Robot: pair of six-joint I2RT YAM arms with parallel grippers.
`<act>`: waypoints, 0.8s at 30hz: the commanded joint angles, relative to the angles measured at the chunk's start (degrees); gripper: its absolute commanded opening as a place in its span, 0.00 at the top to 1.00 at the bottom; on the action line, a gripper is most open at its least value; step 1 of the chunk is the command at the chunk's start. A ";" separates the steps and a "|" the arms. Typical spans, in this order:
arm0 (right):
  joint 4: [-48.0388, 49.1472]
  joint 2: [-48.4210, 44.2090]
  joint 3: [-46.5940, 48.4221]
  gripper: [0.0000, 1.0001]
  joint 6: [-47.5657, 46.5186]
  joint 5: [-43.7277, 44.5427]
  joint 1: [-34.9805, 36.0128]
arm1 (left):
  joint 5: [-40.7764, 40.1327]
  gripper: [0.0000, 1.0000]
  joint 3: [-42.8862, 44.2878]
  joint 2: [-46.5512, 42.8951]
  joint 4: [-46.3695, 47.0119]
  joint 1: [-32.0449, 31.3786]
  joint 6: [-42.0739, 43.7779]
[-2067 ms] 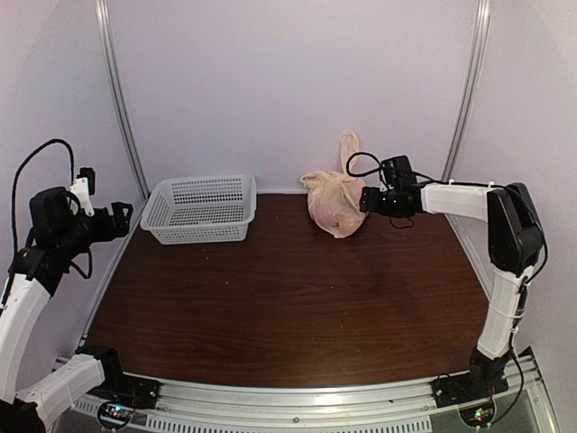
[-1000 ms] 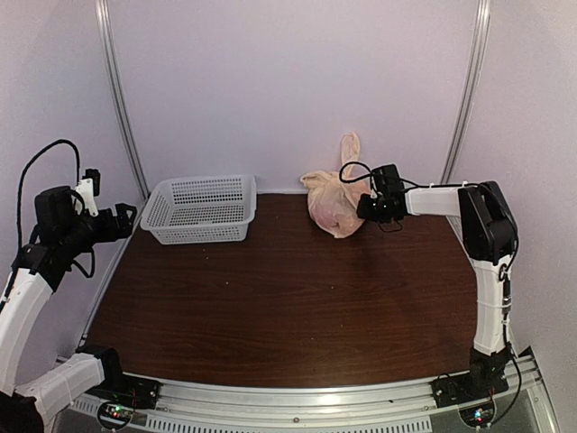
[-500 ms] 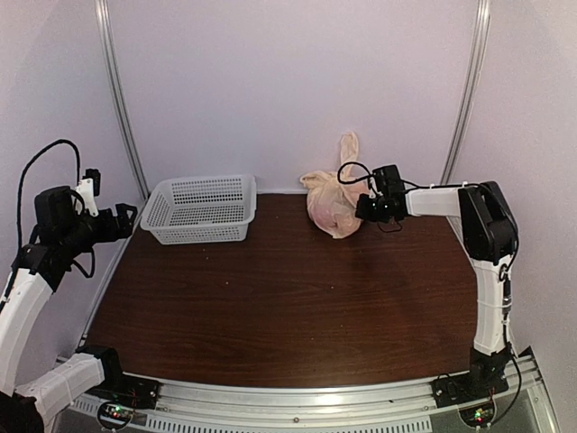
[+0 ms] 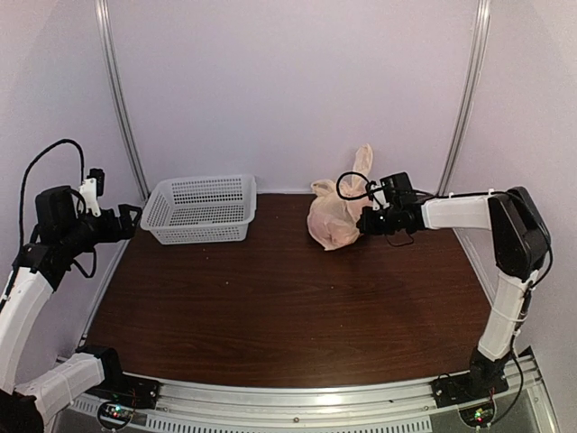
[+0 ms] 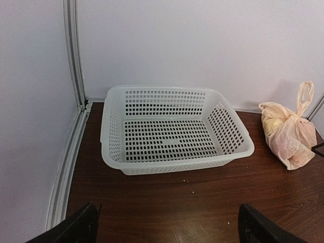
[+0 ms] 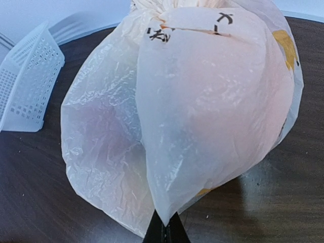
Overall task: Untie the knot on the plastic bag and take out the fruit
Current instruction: Move the takeout bag to the center of the board.
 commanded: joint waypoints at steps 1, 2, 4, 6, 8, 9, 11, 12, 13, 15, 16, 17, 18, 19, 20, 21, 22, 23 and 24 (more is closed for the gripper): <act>1.14 -5.99 -6.27 1.00 -0.87 -2.28 2.71 | 4.53 0.03 -0.14 0.03 2.43 0.20 0.61; 1.21 -7.06 -7.81 1.00 -0.80 -2.41 3.48 | 4.89 0.03 -0.21 -0.04 2.63 0.17 0.53; 1.63 -9.16 -11.05 1.00 -0.27 -3.03 5.31 | 4.80 0.03 -0.34 -0.14 3.06 -0.36 -0.09; 1.67 -11.06 -14.33 1.00 0.32 -3.94 7.38 | 4.96 0.03 -0.41 0.06 3.67 -0.79 -1.04; 2.11 -13.06 -17.21 1.00 1.16 -5.53 9.72 | 5.11 0.03 -0.42 0.52 4.08 -3.24 -2.73; 2.32 -14.11 -18.58 1.00 1.32 -6.23 11.08 | 4.99 0.03 -0.34 0.82 4.11 -4.85 -3.39; 1.43 -15.95 -20.76 1.00 0.79 -6.58 14.39 | 3.87 0.03 -0.08 1.36 3.71 -7.62 -4.71; 0.30 -16.86 -21.43 1.00 -0.24 -6.26 15.96 | 3.13 0.03 0.09 1.68 3.19 -9.13 -5.29; -0.74 -17.47 -22.06 1.00 -0.91 -5.74 17.64 | 2.58 0.03 0.34 2.01 2.45 -10.42 -5.62; -2.13 -18.51 -23.09 1.00 -1.45 -6.18 20.30 | 1.80 0.04 0.73 2.71 1.35 -12.58 -6.25; -2.45 -18.97 -23.58 1.00 -1.54 -6.93 21.52 | 1.41 0.04 0.80 2.88 1.05 -13.42 -6.64; -2.61 -19.78 -24.02 1.00 -1.56 -7.51 23.11 | 1.04 0.04 0.70 3.00 0.96 -14.25 -7.02; -2.65 -20.34 -24.48 1.00 -1.47 -8.17 24.40 | 0.62 0.04 0.57 3.07 0.94 -14.99 -7.50; -2.46 -20.80 -24.84 1.00 -1.43 -8.76 25.81 | 0.11 0.04 0.33 3.03 0.95 -15.74 -7.94; -2.04 -21.10 -25.15 1.00 -1.05 -9.33 27.03 | -0.43 0.04 0.18 3.14 0.95 -16.51 -8.47; -1.40 -21.16 -25.48 1.00 -0.44 -10.16 28.57 | -1.12 0.04 0.01 3.30 0.95 -17.16 -8.84; -0.50 -21.06 -25.94 1.00 0.30 -11.04 29.98 | -1.66 0.04 0.03 3.56 0.95 -17.93 -9.12; -0.08 -20.86 -26.06 1.00 0.83 -11.81 31.52 | -2.26 0.04 0.13 3.96 0.95 -18.63 -9.15; 0.18 -20.61 -26.05 1.00 1.17 -12.12 33.22 | -2.65 0.04 0.41 4.44 0.95 -19.30 -9.12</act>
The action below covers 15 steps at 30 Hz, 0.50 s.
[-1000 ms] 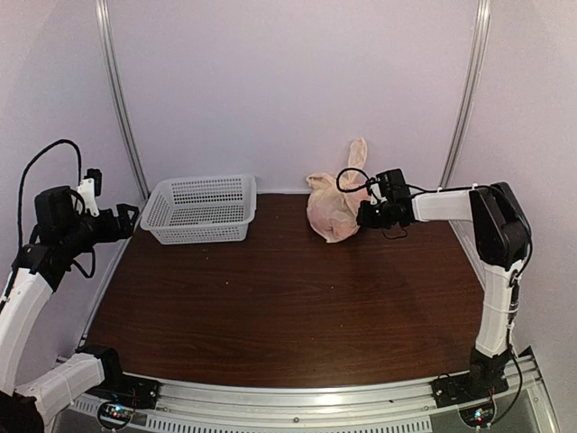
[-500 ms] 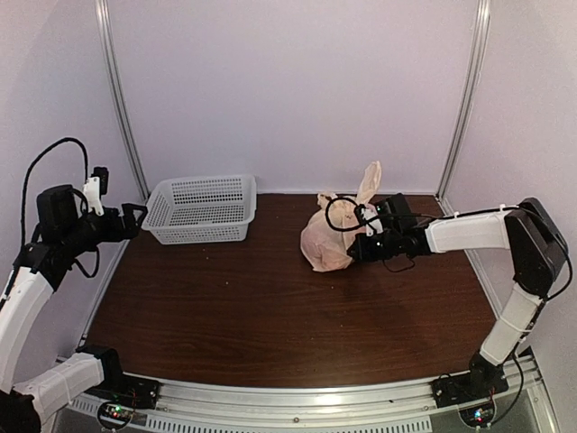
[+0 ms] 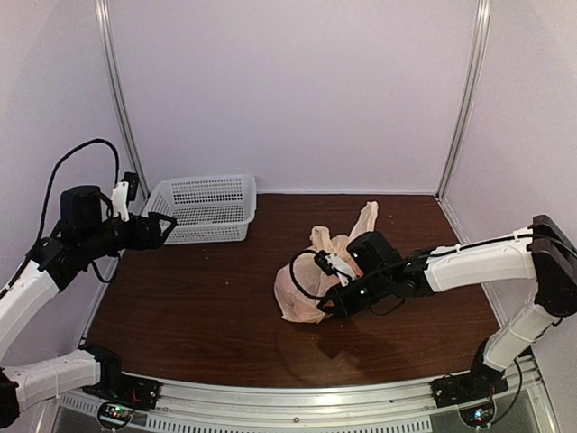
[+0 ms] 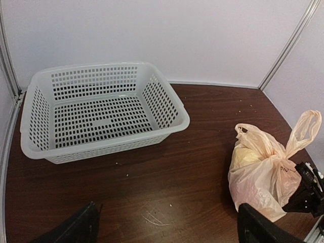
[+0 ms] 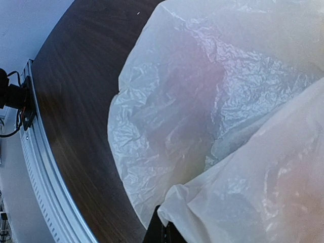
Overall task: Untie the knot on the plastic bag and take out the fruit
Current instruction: Move the takeout bag to the center of the board, then adjust the takeout bag at the center of the board.
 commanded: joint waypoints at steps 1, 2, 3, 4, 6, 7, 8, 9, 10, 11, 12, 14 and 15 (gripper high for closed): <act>1.38 -0.25 -1.00 1.00 1.81 -3.85 6.51 | -3.17 0.04 0.78 1.80 0.70 -2.80 -1.67; 1.83 -0.09 -1.03 1.00 2.44 -3.93 8.15 | -3.09 0.04 1.08 2.45 0.85 -3.49 -1.58; 2.62 0.02 -1.19 1.00 3.16 -4.12 9.55 | -2.99 0.04 1.28 2.96 1.14 -4.12 -1.54; 3.72 0.15 -1.47 1.00 4.22 -4.57 10.83 | -2.73 0.04 1.52 3.54 1.52 -4.85 -1.53; 5.79 0.29 -1.79 1.00 6.33 -5.58 13.44 | -2.68 0.04 1.59 4.55 2.67 -6.45 -1.76; 6.66 0.33 -1.74 1.00 7.20 -5.79 14.80 | -2.74 0.04 1.50 5.23 3.50 -7.32 -2.04; 7.56 0.49 -1.47 1.00 7.68 -5.74 16.04 | -2.95 0.04 1.33 5.81 3.94 -8.17 -2.36; 7.75 0.63 -1.13 1.00 8.14 -5.77 17.14 | -3.13 0.04 1.19 6.41 4.77 -9.10 -2.73; 7.78 0.70 -0.79 1.00 8.50 -5.70 17.97 | -3.34 0.04 1.04 7.10 5.18 -10.01 -3.09; 7.44 0.62 -0.44 1.00 8.59 -5.51 18.63 | -3.52 0.04 0.97 7.74 6.11 -10.95 -3.25; 6.85 0.31 -0.08 1.00 8.57 -4.94 18.81 | -3.80 0.04 0.91 8.51 6.68 -11.88 -3.47; 3.98 -1.65 1.19 0.83 7.46 -3.07 18.84 | -4.39 0.04 1.12 9.92 7.75 -13.80 -3.72; 2.14 -2.80 2.06 0.70 6.57 -1.63 18.84 | -4.50 0.04 1.33 10.69 8.35 -14.63 -4.00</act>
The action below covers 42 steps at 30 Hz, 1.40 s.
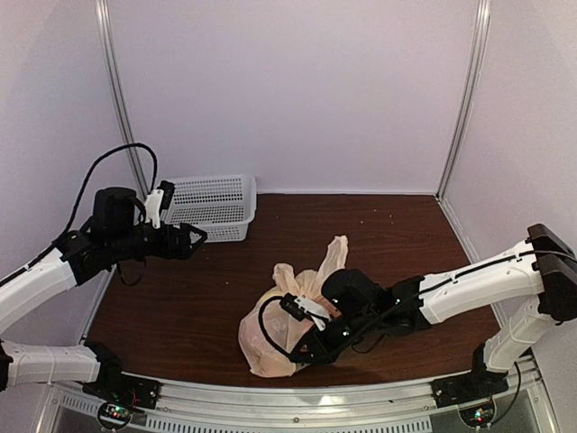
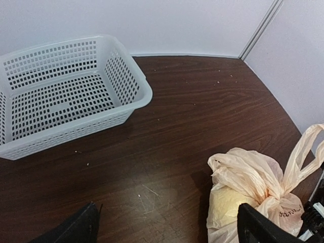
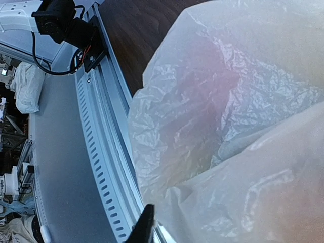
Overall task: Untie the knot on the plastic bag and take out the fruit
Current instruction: Adjust the takeout bag at the center of the board.
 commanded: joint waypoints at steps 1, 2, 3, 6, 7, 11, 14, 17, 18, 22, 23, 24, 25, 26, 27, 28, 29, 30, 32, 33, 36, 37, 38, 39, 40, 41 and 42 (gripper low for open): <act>-4.92 -4.22 4.03 0.56 -1.69 4.21 0.13 | -1.36 0.04 1.48 2.86 5.80 -3.91 -1.66; -7.18 -5.72 5.18 0.46 -2.79 5.97 0.04 | -1.21 0.04 1.64 3.57 6.41 -4.77 -1.86; -9.54 -7.15 6.57 0.36 -3.62 7.68 0.01 | -1.12 0.04 1.88 4.18 7.11 -5.64 -2.08; -14.64 -12.66 9.45 0.16 -5.70 14.01 -0.56 | -0.76 0.03 2.38 6.20 8.92 -8.76 -2.99; -15.68 -14.63 9.90 0.13 -6.12 16.55 -1.14 | -0.72 0.04 2.54 7.05 9.26 -9.94 -3.48; -18.35 -22.03 10.03 0.03 -6.57 25.98 -4.69 | -2.35 0.03 3.46 10.95 9.61 -15.19 -7.45; -18.29 -26.65 8.95 0.01 -6.29 32.76 -7.89 | -3.98 0.03 4.36 13.57 11.01 -19.98 -10.36; -18.85 -28.90 7.67 0.01 -5.32 36.04 -11.85 | -3.39 0.03 4.55 16.35 13.67 -23.47 -13.01; -19.07 -28.95 7.22 0.01 -5.01 35.26 -13.54 | -2.72 0.02 4.44 17.31 15.18 -24.14 -13.93; -20.32 -27.15 7.11 0.01 -4.68 32.25 -17.58 | -0.26 0.02 4.89 21.11 17.07 -26.16 -16.68; -20.23 -26.72 7.16 0.01 -4.83 31.25 -18.06 | -0.06 0.02 4.94 21.79 17.24 -26.48 -17.01; -20.00 -26.27 7.31 0.01 -4.99 30.36 -18.43 | 0.06 0.03 4.97 22.33 17.46 -26.85 -17.19; -19.71 -25.71 7.48 0.01 -5.19 29.27 -18.74 | 0.15 0.03 4.96 22.75 17.53 -27.07 -17.41; -19.49 -25.10 7.80 0.01 -5.30 28.17 -18.88 | 0.16 0.03 4.91 23.13 17.33 -27.29 -17.82; -19.33 -24.38 8.15 0.02 -5.45 27.67 -18.90 | 0.00 0.03 4.68 23.32 16.85 -27.47 -18.27; -19.18 -23.61 8.51 0.04 -5.56 25.70 -18.92 | -0.32 0.03 4.19 23.33 16.14 -27.58 -19.03; -18.96 -22.95 8.79 0.07 -5.76 24.41 -18.92 | -1.05 0.03 3.57 22.95 14.96 -27.63 -19.83; -18.79 -22.35 8.99 0.09 -5.79 23.29 -18.92 | -1.74 0.02 2.66 22.40 13.67 -27.59 -20.62; -17.65 -21.48 8.75 0.12 -5.78 21.54 -18.92 | -2.64 0.03 0.60 20.77 11.00 -27.61 -21.78; -16.72 -21.21 8.56 0.15 -5.78 20.70 -18.92 | -2.84 0.03 -0.45 19.69 9.82 -27.63 -22.42; -15.08 -19.68 8.56 0.22 -5.87 18.32 -18.92 | -2.20 0.03 -3.75 16.59 8.33 -27.57 -24.79; -14.71 -19.00 8.73 0.25 -5.96 17.64 -18.92 | -1.62 0.02 -4.81 15.82 8.31 -27.63 -25.57; -14.50 -18.29 9.01 0.28 -6.00 17.01 -18.91 | -0.87 0.02 -6.02 15.21 8.50 -27.64 -26.62; -14.30 -17.75 9.19 0.31 -5.97 16.49 -18.92 | -0.14 0.02 -6.68 14.87 8.64 -27.65 -27.19; -14.06 -17.23 9.30 0.34 -6.04 16.18 -18.92 | 0.79 0.03 -7.18 14.88 8.70 -27.62 -27.67; -13.95 -16.89 9.39 0.36 -6.05 16.09 -18.92 | 1.61 0.03 -7.64 15.00 8.79 -27.58 -28.24; -13.77 -16.42 9.47 0.38 -6.00 15.87 -18.92 | 2.39 0.03 -8.08 15.12 9.06 -27.57 -28.67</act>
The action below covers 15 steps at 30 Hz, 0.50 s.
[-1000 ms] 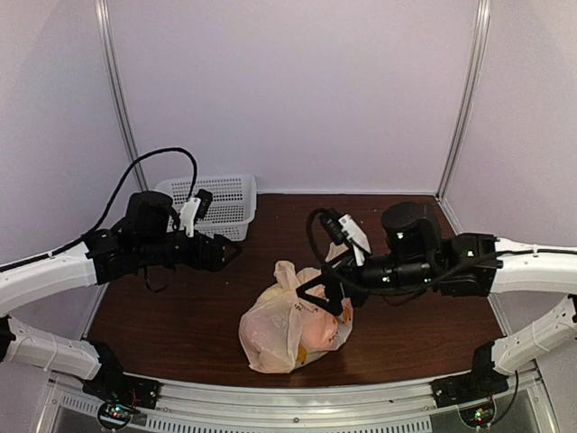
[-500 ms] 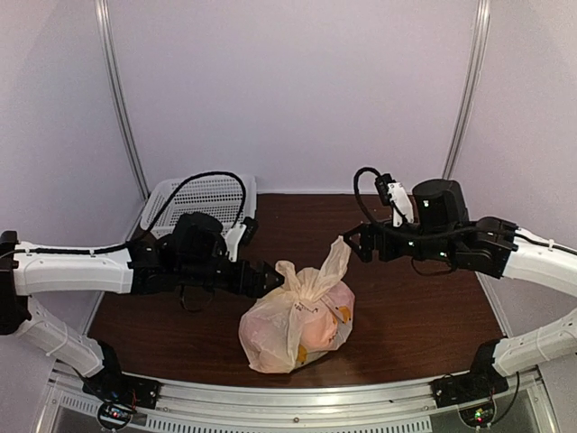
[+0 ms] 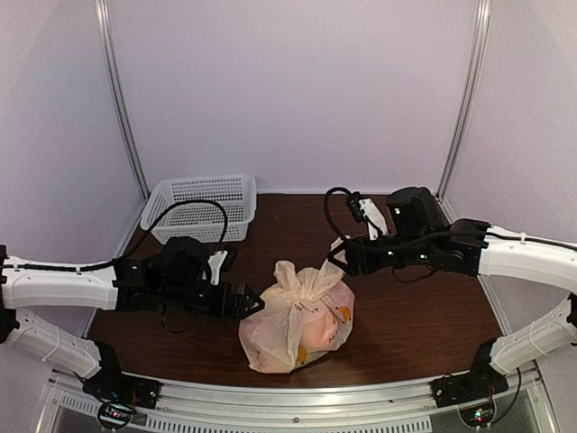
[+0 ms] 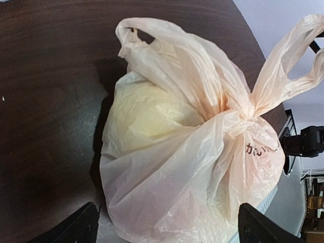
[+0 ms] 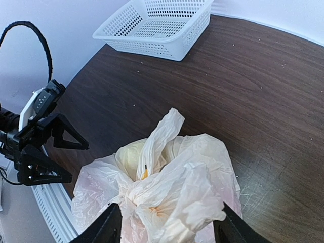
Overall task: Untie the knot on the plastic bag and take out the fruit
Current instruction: Adjust the takeout bag at the center of the board.
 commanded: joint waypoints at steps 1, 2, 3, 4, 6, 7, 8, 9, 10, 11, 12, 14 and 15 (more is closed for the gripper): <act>1.76 1.79 1.18 0.40 -0.02 -2.95 -0.25 | 3.91 0.03 -2.50 0.02 0.56 -0.23 -4.11; 1.88 1.86 1.26 0.42 0.02 -2.94 -0.25 | 4.72 0.04 -3.04 0.20 1.52 -0.24 -4.55; 1.88 1.96 1.20 0.44 0.02 -3.00 -0.25 | 5.69 0.08 -3.80 0.57 2.49 -0.23 -5.28; 1.87 1.99 1.07 0.46 -0.02 -3.05 -0.25 | 6.25 0.11 -4.16 0.83 3.31 -0.35 -5.87; 1.97 1.93 0.81 0.50 0.14 -3.11 -0.25 | 6.79 0.21 -4.70 1.36 4.18 -0.39 -6.35; 2.06 1.85 0.57 0.52 0.24 -3.06 -0.25 | 6.84 0.26 -4.69 1.63 4.18 -0.37 -6.41; 2.12 1.81 0.34 0.54 0.28 -3.03 -0.25 | 6.85 0.30 -4.69 1.79 4.18 -0.39 -6.41; 2.30 1.82 0.17 0.55 0.39 -3.02 -0.25 | 6.77 0.34 -4.69 2.06 4.18 -0.34 -6.38; 2.39 1.75 -0.02 0.57 0.49 -3.17 -0.25 | 6.75 0.39 -4.70 2.30 4.18 -0.34 -6.48; 2.54 1.75 -0.16 0.58 0.58 -3.19 -0.25 | 6.73 0.42 -4.61 2.51 4.18 -0.37 -6.59; 2.66 1.78 -0.28 0.59 0.61 -3.20 -0.25 | 6.81 0.44 -4.53 2.82 4.18 -0.38 -6.56; 2.69 1.80 -0.39 0.62 0.59 -3.17 -0.25 | 6.88 0.49 -4.36 3.16 4.13 -0.36 -6.50; 2.64 1.78 -0.39 0.63 0.65 -3.13 -0.25 | 6.81 0.52 -4.27 3.21 4.05 -0.34 -6.47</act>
